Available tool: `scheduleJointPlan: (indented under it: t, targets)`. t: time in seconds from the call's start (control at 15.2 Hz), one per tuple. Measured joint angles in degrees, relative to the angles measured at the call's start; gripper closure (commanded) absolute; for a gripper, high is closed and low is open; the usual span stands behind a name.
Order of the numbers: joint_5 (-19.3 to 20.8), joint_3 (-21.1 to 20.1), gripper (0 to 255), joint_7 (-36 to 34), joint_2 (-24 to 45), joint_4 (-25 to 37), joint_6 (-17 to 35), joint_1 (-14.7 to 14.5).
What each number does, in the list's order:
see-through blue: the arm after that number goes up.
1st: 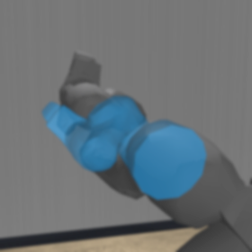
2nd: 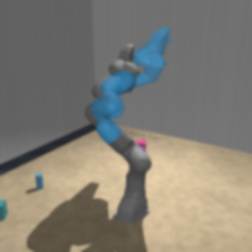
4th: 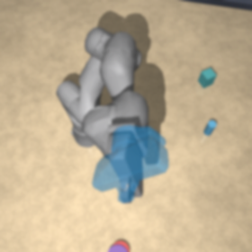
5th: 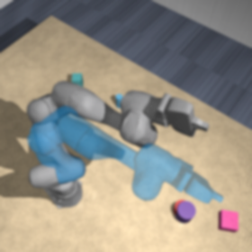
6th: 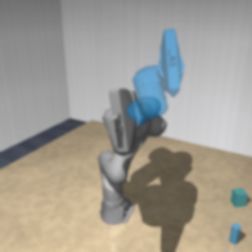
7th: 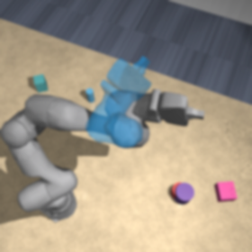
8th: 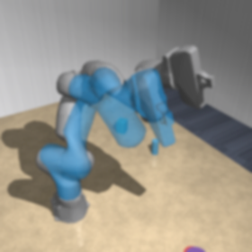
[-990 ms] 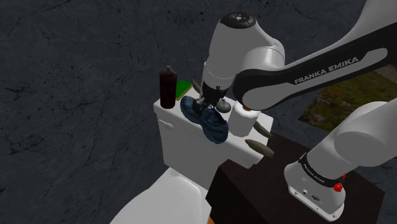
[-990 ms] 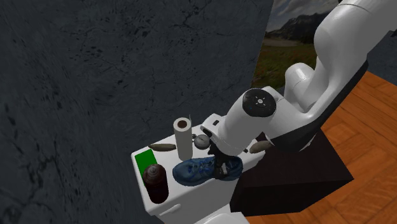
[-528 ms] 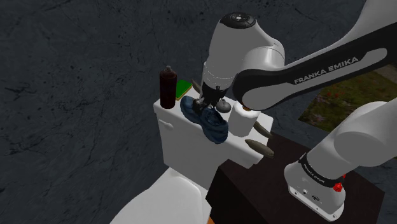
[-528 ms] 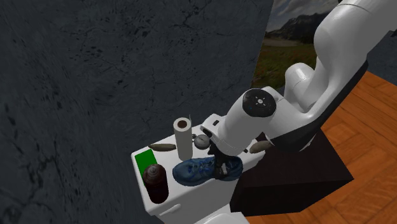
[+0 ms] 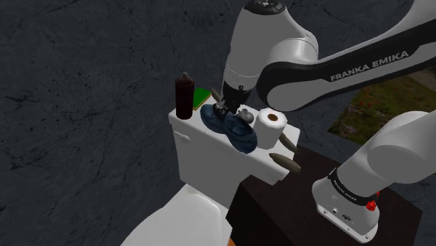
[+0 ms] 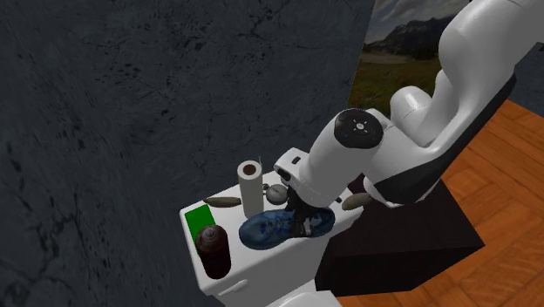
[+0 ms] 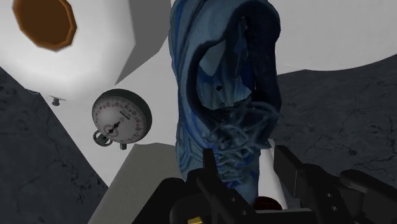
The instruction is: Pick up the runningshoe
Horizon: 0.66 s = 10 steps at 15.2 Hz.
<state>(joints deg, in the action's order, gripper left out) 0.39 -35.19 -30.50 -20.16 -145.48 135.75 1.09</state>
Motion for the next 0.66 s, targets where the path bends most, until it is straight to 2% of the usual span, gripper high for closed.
scheduleJointPlan:
  t: [0.66]
  targets:
    - [-2.1, 2.6, 255, 3.0, -4.2, 4.3, -8.1, -1.3]
